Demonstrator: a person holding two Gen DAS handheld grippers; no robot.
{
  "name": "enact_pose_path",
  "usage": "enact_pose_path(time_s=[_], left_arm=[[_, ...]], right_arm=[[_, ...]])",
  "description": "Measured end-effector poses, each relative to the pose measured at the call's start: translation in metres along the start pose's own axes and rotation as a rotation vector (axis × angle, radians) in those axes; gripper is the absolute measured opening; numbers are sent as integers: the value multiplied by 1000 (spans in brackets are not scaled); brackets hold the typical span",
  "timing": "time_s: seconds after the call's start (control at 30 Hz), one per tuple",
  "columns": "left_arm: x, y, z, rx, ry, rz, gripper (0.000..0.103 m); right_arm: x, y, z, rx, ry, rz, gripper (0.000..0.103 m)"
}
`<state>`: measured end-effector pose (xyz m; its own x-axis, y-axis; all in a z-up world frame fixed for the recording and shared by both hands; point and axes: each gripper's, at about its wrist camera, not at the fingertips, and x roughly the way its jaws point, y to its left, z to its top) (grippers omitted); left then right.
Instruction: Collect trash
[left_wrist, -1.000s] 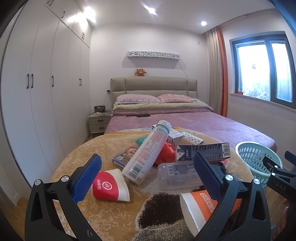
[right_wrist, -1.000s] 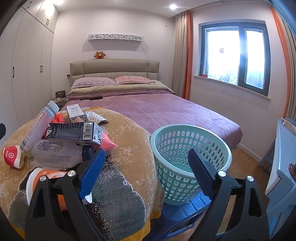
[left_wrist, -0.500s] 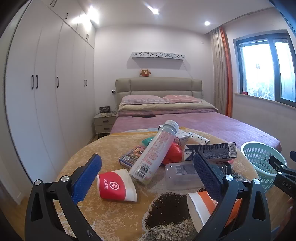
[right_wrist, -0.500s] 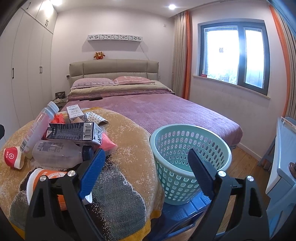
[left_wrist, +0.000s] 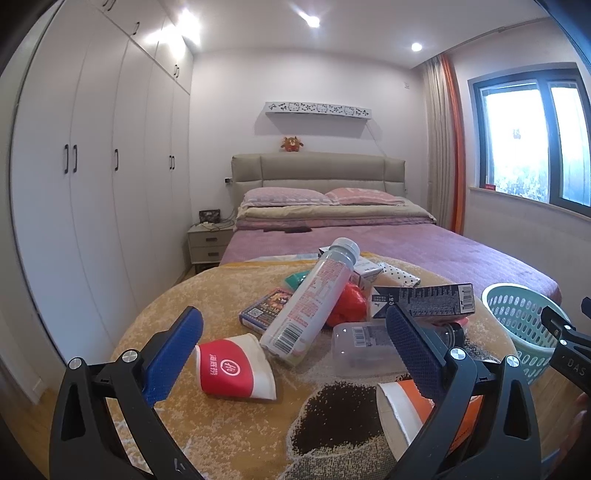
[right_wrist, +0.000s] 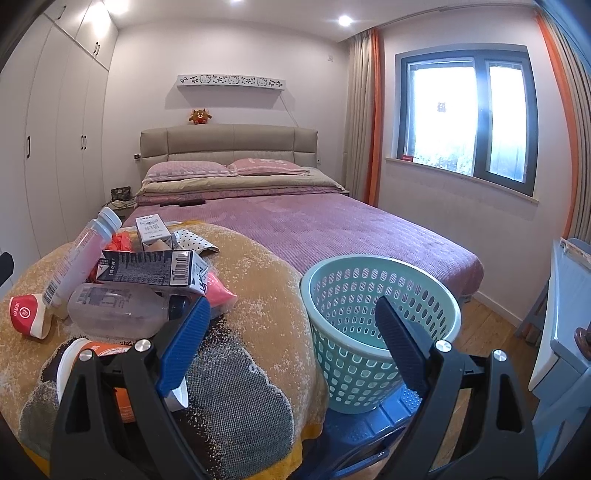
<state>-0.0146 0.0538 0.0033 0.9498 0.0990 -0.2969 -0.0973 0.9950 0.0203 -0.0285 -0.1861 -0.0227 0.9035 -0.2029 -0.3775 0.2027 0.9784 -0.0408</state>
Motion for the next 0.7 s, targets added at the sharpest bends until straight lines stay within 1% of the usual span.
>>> enact_pose_path(time_s=[0.2, 0.3, 0.37, 0.4, 0.43, 0.47, 0.53, 0.63, 0.7], left_arm=[[-1, 5, 1, -10, -10, 7, 96], [-1, 13, 0, -31, -8, 6, 96], [-2, 21, -1, -47, -6, 26, 96], [-2, 24, -1, -53, -3, 31, 96], [-1, 29, -1, -61, 4, 38, 96], [1, 34, -2, -69, 14, 45, 96], [5, 45, -4, -82, 41, 57, 96], [12, 58, -11, -79, 91, 78, 96], [19, 63, -15, -76, 138, 66, 96]], right_arm=[[0, 2, 1, -1, 4, 4, 86], [-1, 1, 1, 1, 6, 14, 86], [-1, 2, 1, 0, 6, 19, 86], [-2, 3, 1, -2, 7, 30, 84], [-2, 4, 1, -5, 7, 41, 78], [-2, 6, 1, -11, 10, 53, 75], [-3, 13, 0, -29, 18, 77, 63], [-6, 22, -2, -57, 21, 126, 62], [-5, 28, -3, -65, 34, 177, 62]])
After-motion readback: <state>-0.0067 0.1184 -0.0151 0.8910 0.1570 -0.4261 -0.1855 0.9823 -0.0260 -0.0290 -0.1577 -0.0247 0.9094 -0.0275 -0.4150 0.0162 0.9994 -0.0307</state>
